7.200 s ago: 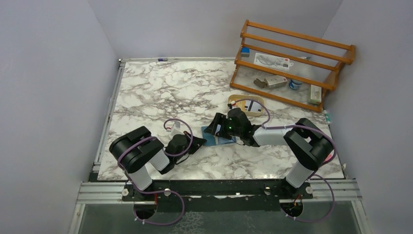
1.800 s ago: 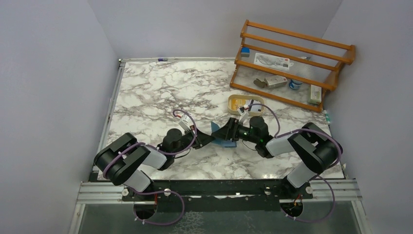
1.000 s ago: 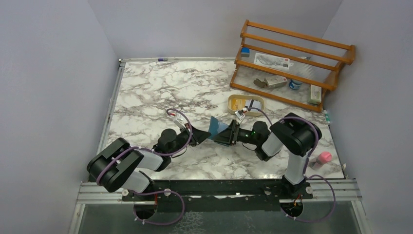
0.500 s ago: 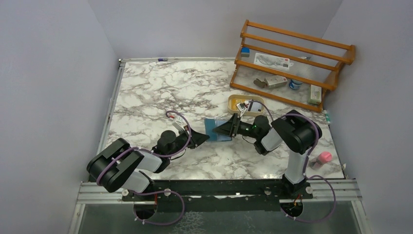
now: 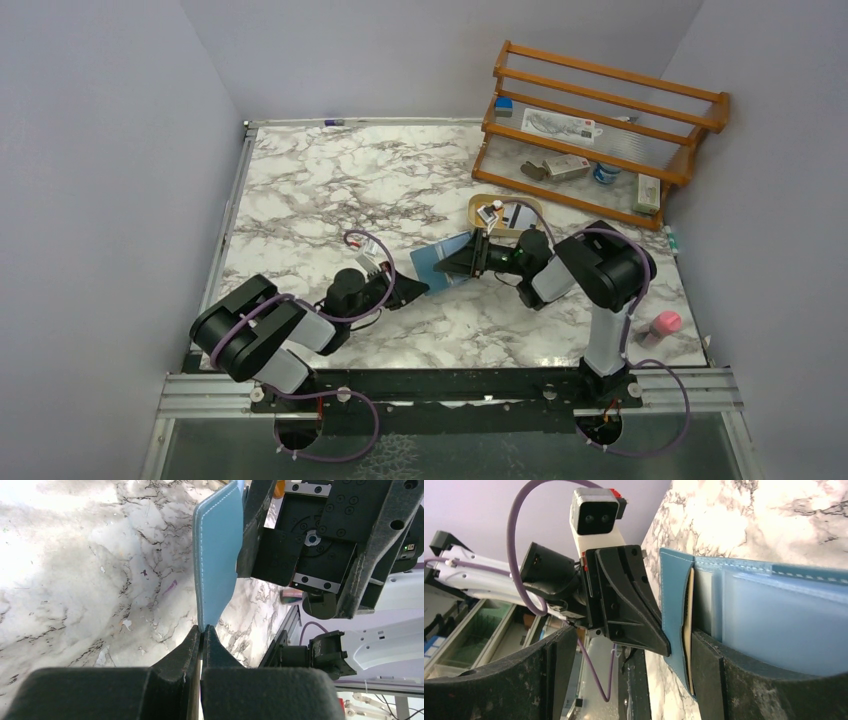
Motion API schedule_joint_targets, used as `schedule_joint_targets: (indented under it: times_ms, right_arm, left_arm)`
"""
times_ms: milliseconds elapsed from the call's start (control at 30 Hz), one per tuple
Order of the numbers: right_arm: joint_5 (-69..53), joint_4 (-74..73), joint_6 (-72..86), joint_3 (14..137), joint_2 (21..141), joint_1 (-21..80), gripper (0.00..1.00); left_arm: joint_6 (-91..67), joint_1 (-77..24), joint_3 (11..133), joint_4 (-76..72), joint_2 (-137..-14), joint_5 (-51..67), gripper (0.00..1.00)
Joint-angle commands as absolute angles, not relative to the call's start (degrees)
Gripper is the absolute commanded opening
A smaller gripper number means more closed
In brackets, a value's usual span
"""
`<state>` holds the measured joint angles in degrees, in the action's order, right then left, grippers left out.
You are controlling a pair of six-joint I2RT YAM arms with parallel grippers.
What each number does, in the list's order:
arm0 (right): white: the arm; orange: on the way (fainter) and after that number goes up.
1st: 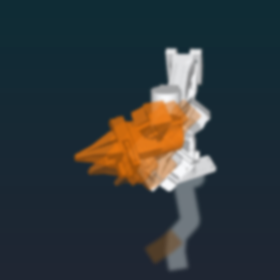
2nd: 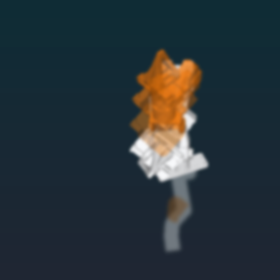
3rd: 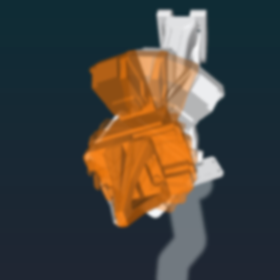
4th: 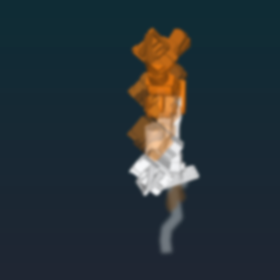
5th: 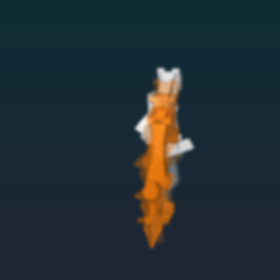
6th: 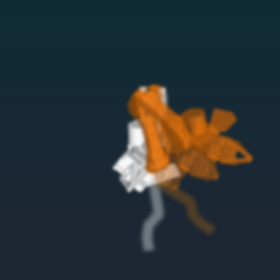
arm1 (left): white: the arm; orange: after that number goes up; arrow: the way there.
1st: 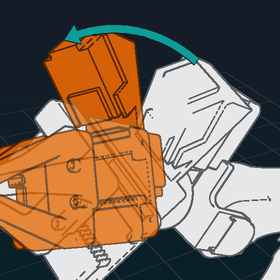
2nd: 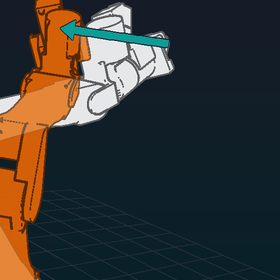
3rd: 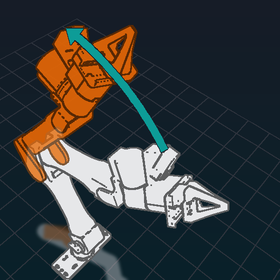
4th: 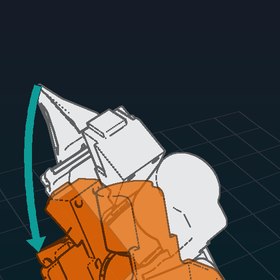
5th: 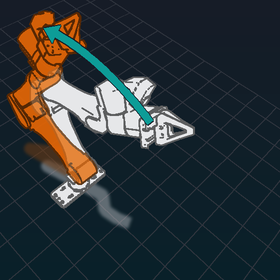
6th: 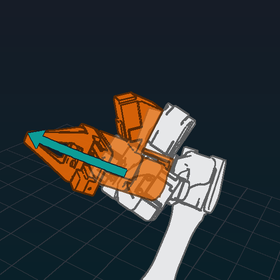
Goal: Take the credit cards out of the card holder
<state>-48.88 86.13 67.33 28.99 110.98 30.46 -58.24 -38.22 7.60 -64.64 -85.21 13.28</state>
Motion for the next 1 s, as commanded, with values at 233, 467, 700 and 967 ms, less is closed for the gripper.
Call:
schedule_joint_targets:
  times_ms: [233,467,700,967]
  right_arm:
    - [-57.3,80.2,55.7,29.5,104.3,34.9,0.84]
    - [-53.0,76.2,52.2,30.7,107.0,37.7,0.84]
    - [-51.4,71.0,49.3,33.5,109.0,39.4,0.84]
    - [-51.2,68.4,49.7,34.6,109.1,40.2,0.83]
  left_arm:
    - [-56.5,-35.7,9.4,-66.4,-86.8,15.0,0.0]
    - [-56.0,-35.5,11.3,-66.9,-87.2,18.3,0.0]
    - [-55.9,-35.3,11.2,-67.5,-86.2,19.8,0.0]
    - [-56.3,-34.8,10.6,-69.1,-87.3,21.1,0.0]
